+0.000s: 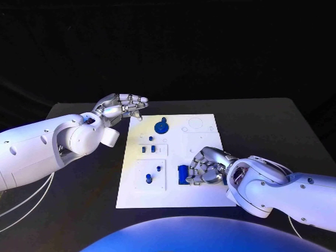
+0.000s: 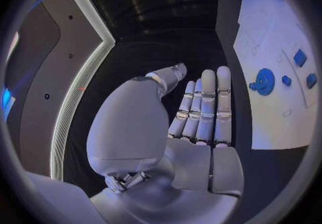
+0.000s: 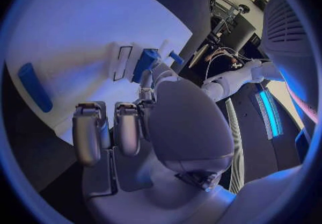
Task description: Assemble the parts on the task board
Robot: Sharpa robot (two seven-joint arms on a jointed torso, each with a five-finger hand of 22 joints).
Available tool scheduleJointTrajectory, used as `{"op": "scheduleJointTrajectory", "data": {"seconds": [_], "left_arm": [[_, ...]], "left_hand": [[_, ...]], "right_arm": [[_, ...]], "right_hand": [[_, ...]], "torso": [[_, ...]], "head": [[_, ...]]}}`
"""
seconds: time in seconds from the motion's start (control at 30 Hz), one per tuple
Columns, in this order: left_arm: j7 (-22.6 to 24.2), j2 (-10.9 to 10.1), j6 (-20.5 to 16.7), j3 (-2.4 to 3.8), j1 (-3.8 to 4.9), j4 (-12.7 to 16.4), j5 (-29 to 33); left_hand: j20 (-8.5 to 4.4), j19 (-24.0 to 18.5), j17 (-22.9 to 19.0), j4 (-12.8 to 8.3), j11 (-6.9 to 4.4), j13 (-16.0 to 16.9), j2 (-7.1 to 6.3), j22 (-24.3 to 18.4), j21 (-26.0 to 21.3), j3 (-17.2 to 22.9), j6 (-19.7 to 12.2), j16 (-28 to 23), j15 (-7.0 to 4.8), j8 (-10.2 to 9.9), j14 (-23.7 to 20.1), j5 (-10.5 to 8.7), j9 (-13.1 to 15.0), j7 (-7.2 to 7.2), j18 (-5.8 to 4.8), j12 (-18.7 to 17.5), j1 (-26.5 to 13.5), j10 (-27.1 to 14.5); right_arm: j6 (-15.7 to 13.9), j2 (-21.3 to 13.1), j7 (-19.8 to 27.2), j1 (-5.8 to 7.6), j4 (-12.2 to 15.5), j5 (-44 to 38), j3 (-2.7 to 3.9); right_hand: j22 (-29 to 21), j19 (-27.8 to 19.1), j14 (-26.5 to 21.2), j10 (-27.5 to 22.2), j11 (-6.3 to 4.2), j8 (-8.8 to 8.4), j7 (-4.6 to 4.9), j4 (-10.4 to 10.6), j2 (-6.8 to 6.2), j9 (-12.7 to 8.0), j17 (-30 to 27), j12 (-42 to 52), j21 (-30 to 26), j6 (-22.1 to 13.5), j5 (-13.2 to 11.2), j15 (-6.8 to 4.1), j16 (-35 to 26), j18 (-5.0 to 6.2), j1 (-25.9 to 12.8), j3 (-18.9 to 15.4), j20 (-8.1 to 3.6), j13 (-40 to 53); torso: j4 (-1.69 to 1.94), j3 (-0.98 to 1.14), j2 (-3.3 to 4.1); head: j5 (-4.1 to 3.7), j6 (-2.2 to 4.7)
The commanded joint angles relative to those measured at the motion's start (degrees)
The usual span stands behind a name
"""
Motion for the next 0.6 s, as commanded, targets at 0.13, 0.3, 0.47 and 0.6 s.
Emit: {"op": "scheduleJointTrajectory", "data": {"seconds": [0.13, 0.3, 0.47, 0.6], "left_arm": [[0.51, -0.04, 0.91, 0.03, 0.0, 0.2, 0.11], [0.48, -0.11, 0.89, 0.04, 0.0, 0.25, 0.11], [0.47, -0.18, 0.86, 0.04, 0.0, 0.29, 0.11], [0.47, -0.23, 0.85, 0.04, 0.0, 0.31, 0.11]], "left_hand": [[0.01, 0.38, -0.08, 0.24, 0.04, -0.01, 0.58, -0.06, -0.19, -0.14, -0.5, -0.08, 0.23, 0.16, -0.28, 0.3, -0.08, 1.1, 0.8, 0.3, -0.1, -0.31], [0.01, 0.38, -0.08, 0.24, 0.04, -0.01, 0.58, -0.06, -0.19, -0.14, -0.5, -0.08, 0.23, 0.16, -0.28, 0.3, -0.08, 1.1, 0.8, 0.3, -0.1, -0.31], [0.01, 0.38, -0.08, 0.24, 0.04, -0.01, 0.58, -0.06, -0.19, -0.14, -0.5, -0.08, 0.23, 0.16, -0.28, 0.3, -0.08, 1.1, 0.8, 0.3, -0.1, -0.31], [0.01, 0.38, -0.08, 0.24, 0.04, -0.01, 0.58, -0.06, -0.19, -0.14, -0.5, -0.08, 0.23, 0.16, -0.28, 0.3, -0.08, 1.1, 0.8, 0.3, -0.1, -0.31]], "right_arm": [[1.32, 0.81, -0.27, -0.12, -0.61, -1.13, 0.0], [2.06, 1.32, -0.37, -0.17, -0.79, -1.25, 0.0], [1.94, 1.43, -0.82, -0.21, -0.99, -2.15, 0.0], [0.72, 1.35, -1.56, -0.23, -1.33, -3.39, 0.01]], "right_hand": [[14.12, 4.53, 4.58, 4.23, -0.48, 0.37, -0.16, 0.16, -0.32, 0.09, 8.0, 0.36, 0.36, 0.4, -0.19, -0.28, 0.29, -0.99, 0.06, 0.32, -0.48, 11.19], [14.16, 4.6, 4.58, 4.26, -0.5, 0.41, -0.18, 0.17, -0.3, 0.11, 8.01, 0.5, 0.51, 0.43, -0.18, -0.3, 0.29, -1.02, 0.08, 0.36, -0.5, 11.27], [14.15, 4.58, 4.59, 4.27, -0.52, 0.44, -0.21, 0.16, -0.31, 0.13, 8.03, 0.51, 0.48, 0.44, -0.17, -0.31, 0.3, -1.01, 0.12, 0.4, -0.51, 11.28], [14.17, 4.62, 4.6, 4.29, -0.6, 0.52, -0.3, 0.11, -0.24, 0.18, 8.06, 0.55, 0.55, 0.46, -0.12, -0.37, 0.32, -1.03, 0.31, 0.61, -0.57, 11.3]], "torso": [[0.09, 0.01, 0.07], [0.07, -0.01, 0.04], [0.03, 0.0, 0.04], [0.02, 0.05, 0.0]], "head": [[0.01, 0.01], [0.02, 0.01], [0.12, 0.01], [0.24, 0.01]]}}
